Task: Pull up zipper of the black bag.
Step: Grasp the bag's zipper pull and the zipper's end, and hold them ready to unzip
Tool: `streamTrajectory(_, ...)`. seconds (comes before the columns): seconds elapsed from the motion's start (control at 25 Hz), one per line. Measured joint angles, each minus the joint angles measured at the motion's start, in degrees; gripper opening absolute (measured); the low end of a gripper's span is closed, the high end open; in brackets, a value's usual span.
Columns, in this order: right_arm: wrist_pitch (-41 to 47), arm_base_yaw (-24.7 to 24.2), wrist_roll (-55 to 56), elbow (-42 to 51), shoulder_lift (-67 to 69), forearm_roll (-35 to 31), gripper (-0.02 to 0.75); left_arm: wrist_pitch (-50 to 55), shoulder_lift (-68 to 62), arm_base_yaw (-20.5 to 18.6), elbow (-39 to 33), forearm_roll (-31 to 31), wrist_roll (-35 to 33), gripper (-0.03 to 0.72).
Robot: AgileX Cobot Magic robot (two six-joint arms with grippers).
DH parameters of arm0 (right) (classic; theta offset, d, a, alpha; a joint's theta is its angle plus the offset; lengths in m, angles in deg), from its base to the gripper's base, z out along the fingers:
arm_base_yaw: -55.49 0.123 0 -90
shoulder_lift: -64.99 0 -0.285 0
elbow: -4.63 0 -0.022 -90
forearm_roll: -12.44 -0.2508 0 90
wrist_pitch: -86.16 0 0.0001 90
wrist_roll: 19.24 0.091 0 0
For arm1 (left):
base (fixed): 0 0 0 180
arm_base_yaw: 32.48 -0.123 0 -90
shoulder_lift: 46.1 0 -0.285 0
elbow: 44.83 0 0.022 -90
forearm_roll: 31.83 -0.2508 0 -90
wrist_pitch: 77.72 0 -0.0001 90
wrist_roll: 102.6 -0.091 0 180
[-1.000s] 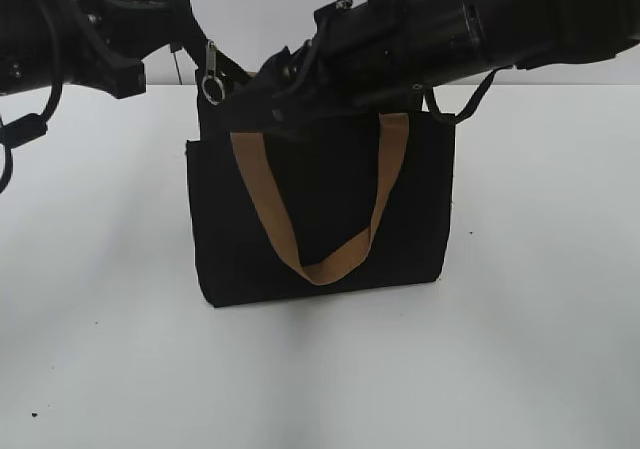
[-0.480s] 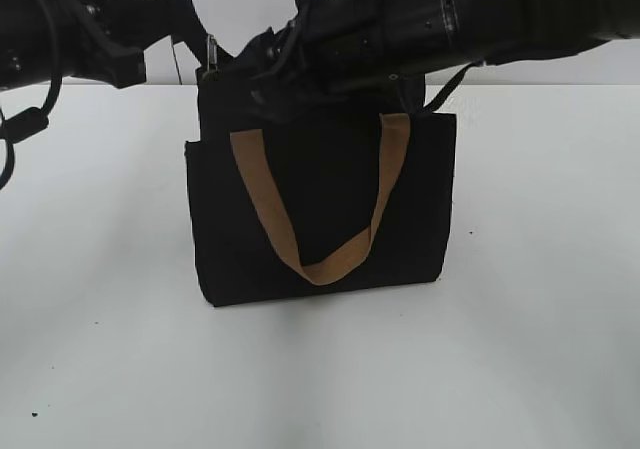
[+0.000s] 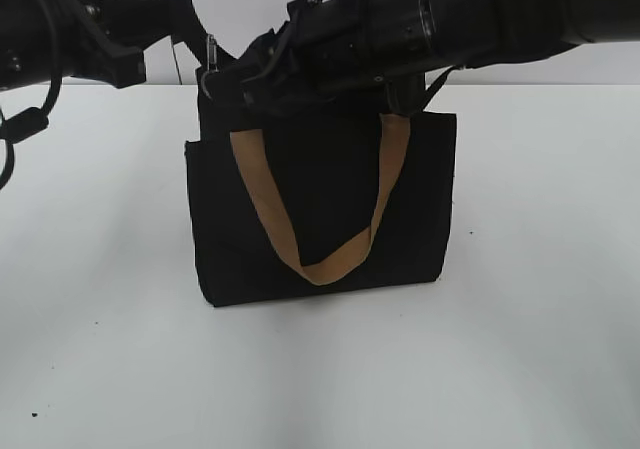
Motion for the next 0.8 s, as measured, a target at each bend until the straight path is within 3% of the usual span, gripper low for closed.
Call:
streamTrajectory(0.32,-1.07,0.0,0.0,0.0,0.0,0.0,0.008,0.83,0.0,0.0,0.0,0.0,0.0,0.003)
streamTrajectory(0.8,-0.29,-0.47,2.71,0.0,-1.16,0.82,-0.001,9.52,0.0,0.0,0.11,-1.29,0.04,0.003)
